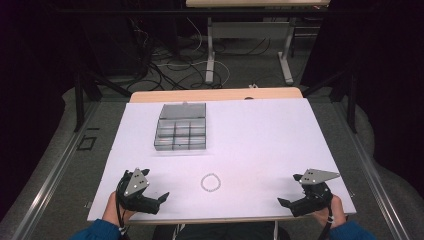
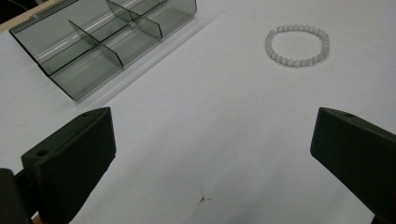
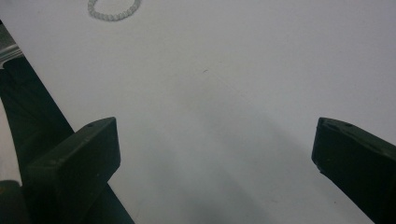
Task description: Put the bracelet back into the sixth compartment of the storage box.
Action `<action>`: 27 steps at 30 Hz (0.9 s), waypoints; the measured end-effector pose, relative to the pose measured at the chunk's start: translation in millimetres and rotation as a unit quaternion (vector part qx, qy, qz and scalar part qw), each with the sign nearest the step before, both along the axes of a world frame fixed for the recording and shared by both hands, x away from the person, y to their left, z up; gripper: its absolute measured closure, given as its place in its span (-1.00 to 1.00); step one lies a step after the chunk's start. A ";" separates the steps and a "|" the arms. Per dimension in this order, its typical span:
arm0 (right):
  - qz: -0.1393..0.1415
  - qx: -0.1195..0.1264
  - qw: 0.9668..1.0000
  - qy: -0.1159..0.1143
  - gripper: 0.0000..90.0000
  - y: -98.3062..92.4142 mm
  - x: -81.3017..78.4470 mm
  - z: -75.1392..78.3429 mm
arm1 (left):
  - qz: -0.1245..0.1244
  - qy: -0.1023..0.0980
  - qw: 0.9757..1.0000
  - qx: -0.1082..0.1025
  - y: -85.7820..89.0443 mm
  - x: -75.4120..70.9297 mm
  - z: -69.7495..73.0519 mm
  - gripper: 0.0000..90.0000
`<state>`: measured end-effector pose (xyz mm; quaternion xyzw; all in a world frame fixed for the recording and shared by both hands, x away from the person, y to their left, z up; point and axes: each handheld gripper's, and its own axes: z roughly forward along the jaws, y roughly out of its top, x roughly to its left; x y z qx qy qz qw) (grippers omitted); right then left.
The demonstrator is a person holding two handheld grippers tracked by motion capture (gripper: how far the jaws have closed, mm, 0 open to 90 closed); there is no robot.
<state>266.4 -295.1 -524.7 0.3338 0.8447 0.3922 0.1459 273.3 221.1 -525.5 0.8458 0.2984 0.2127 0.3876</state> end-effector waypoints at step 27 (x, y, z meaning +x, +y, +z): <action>0.003 0.006 1.000 0.001 -0.99 0.4 1.8 -2.3 | -0.038 0.027 0.999 -0.008 -34.1 12.9 3.3 -1.00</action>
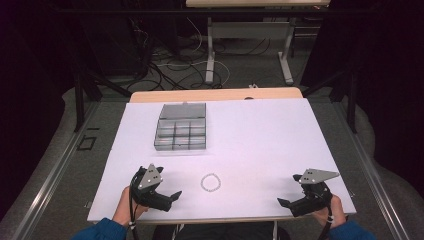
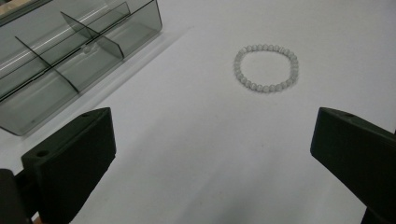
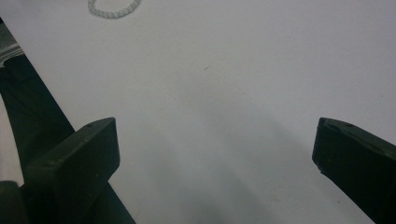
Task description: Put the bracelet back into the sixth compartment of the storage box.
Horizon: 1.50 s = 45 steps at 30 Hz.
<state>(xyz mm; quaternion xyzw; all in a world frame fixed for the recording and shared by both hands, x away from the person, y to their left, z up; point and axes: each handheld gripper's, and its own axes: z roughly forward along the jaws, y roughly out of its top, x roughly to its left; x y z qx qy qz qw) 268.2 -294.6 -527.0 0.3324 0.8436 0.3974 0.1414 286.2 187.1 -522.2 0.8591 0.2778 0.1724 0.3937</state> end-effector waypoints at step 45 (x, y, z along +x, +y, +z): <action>0.001 -0.005 1.000 0.006 -1.00 -0.6 0.6 -0.2 | -0.051 0.011 0.998 0.034 -54.6 18.2 -11.2 -1.00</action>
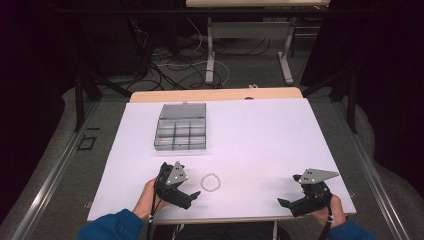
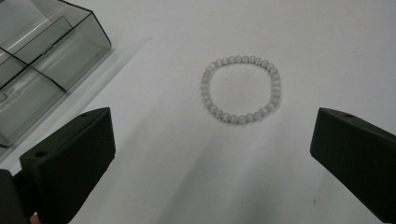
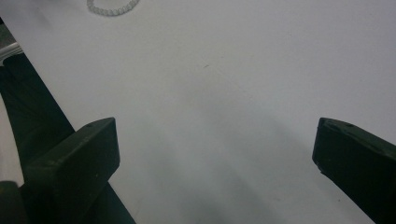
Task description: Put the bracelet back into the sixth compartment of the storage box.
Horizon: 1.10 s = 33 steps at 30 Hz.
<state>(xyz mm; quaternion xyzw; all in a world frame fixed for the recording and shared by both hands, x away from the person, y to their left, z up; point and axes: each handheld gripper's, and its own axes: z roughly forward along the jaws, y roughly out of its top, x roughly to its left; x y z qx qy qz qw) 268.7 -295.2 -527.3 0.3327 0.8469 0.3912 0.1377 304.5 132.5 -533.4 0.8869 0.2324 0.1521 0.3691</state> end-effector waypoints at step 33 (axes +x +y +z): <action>0.000 -0.003 1.000 0.003 -0.99 0.6 0.3 -0.4 | -0.028 0.028 0.999 0.027 -35.7 9.6 -19.0 -0.64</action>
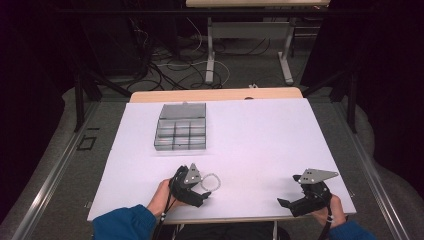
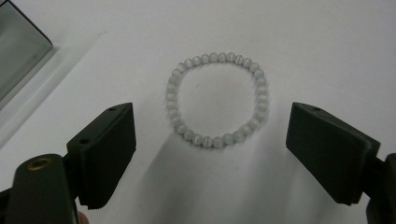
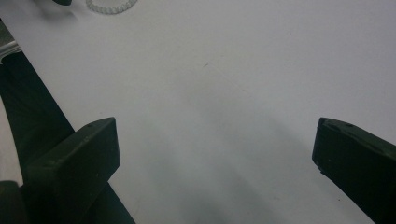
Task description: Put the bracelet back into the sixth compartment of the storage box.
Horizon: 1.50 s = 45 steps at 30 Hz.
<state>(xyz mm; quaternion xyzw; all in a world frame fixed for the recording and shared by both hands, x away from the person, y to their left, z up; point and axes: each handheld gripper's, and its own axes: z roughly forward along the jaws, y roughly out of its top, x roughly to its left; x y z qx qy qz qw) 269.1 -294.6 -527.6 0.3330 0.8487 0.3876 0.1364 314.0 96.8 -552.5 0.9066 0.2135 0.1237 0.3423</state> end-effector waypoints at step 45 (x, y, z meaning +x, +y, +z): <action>0.000 0.000 1.000 -0.002 -0.99 0.5 -2.0 1.5 | -0.064 0.033 0.997 -0.026 -9.8 3.0 -0.9 0.90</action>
